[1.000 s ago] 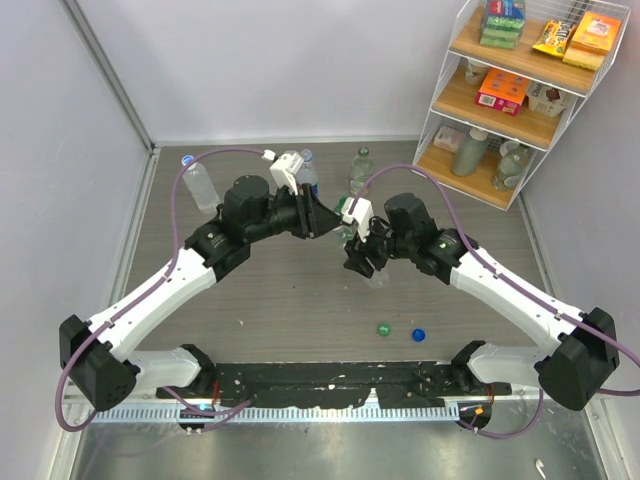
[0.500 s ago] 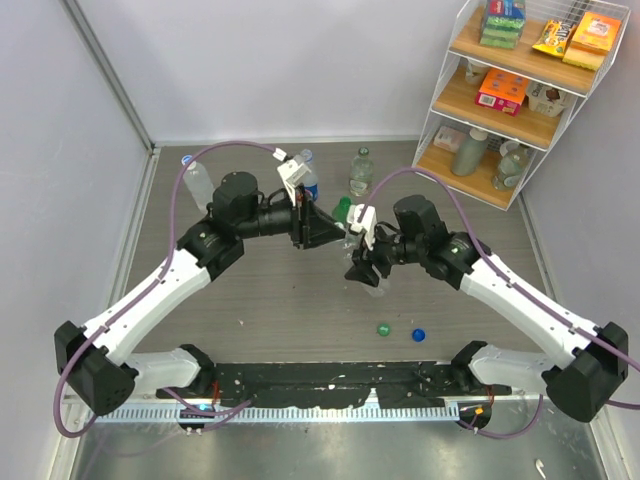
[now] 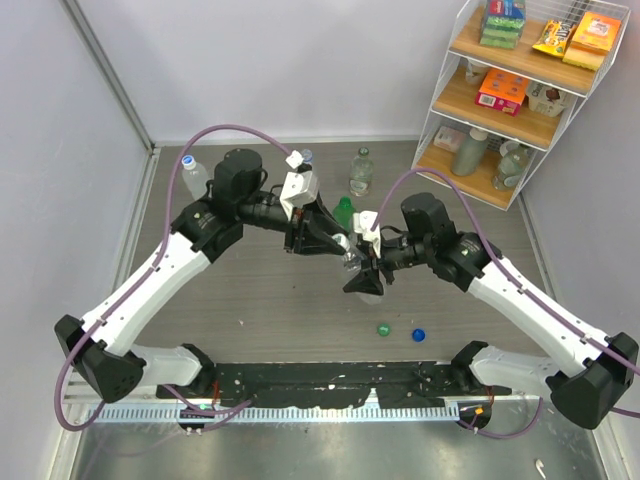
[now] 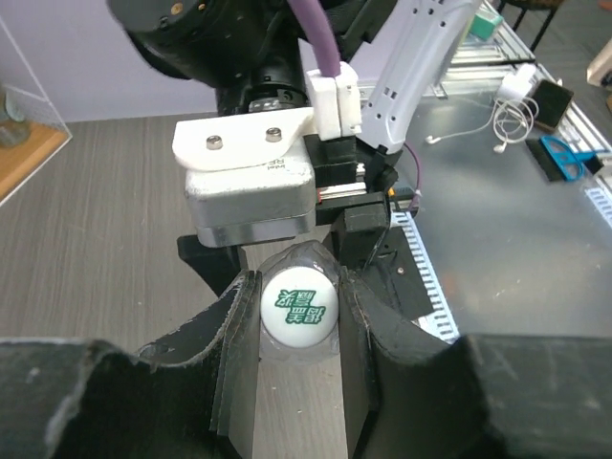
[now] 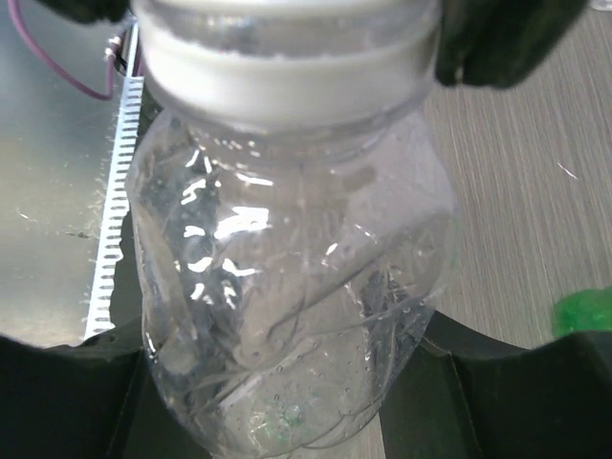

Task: Screw on the bottle caps
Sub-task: Screw the bottle cap onto the plastic bottle.

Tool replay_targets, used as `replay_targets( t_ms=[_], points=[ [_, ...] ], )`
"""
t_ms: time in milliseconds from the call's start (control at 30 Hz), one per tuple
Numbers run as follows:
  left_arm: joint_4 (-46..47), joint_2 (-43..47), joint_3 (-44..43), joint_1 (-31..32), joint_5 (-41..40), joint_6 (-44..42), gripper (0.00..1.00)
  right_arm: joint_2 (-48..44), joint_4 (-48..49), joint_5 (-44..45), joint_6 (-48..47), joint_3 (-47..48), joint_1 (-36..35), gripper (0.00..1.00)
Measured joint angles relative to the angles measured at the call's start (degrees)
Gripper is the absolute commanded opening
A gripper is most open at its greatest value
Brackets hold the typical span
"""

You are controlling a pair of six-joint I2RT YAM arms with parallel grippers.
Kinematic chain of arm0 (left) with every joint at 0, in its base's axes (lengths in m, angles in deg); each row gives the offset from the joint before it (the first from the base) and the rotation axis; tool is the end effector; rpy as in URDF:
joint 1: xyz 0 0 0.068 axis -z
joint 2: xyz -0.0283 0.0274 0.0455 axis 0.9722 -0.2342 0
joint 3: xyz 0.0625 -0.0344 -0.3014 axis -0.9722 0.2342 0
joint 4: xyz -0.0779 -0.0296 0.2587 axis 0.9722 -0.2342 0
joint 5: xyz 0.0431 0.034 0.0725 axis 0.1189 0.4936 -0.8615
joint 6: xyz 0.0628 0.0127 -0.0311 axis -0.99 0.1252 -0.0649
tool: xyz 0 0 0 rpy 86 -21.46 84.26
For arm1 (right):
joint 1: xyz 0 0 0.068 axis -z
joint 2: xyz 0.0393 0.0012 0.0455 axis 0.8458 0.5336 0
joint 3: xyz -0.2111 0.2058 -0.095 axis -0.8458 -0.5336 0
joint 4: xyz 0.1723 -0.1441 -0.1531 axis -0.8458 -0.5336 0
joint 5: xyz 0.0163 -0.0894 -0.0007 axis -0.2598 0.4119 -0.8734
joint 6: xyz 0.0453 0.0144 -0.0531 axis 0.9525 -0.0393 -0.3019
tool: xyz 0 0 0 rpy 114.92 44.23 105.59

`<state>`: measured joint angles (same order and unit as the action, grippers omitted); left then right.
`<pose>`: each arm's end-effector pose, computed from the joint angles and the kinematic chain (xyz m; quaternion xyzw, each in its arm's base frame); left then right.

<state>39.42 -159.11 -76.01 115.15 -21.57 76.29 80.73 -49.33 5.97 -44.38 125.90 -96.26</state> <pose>0.1872 -0.2156 0.4563 0.5438 0.5093 -0.5365 0.3964 0.1580 0.1794 0.3617 -0.5838 0.5923 0.3908 0.3945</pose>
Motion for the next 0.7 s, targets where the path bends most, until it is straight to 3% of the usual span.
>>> replay_targets(
  t_ms=[600, 667, 700],
  points=[
    [-44.24, -13.33, -20.2, 0.13, 10.25, -49.83, 0.0, 3.65, -4.33, -4.83, -6.29, 0.7, -0.02, 0.01],
    [-47.34, -14.23, -20.9, 0.13, 10.6, -53.96, 0.11, 4.07, -5.27, -4.85, -7.04, 0.7, -0.07, 0.01],
    [-48.92, -14.69, -21.24, 0.13, 10.69, -55.95, 0.25, 4.28, -5.66, -4.85, -7.39, 0.7, -0.09, 0.01]
  ],
)
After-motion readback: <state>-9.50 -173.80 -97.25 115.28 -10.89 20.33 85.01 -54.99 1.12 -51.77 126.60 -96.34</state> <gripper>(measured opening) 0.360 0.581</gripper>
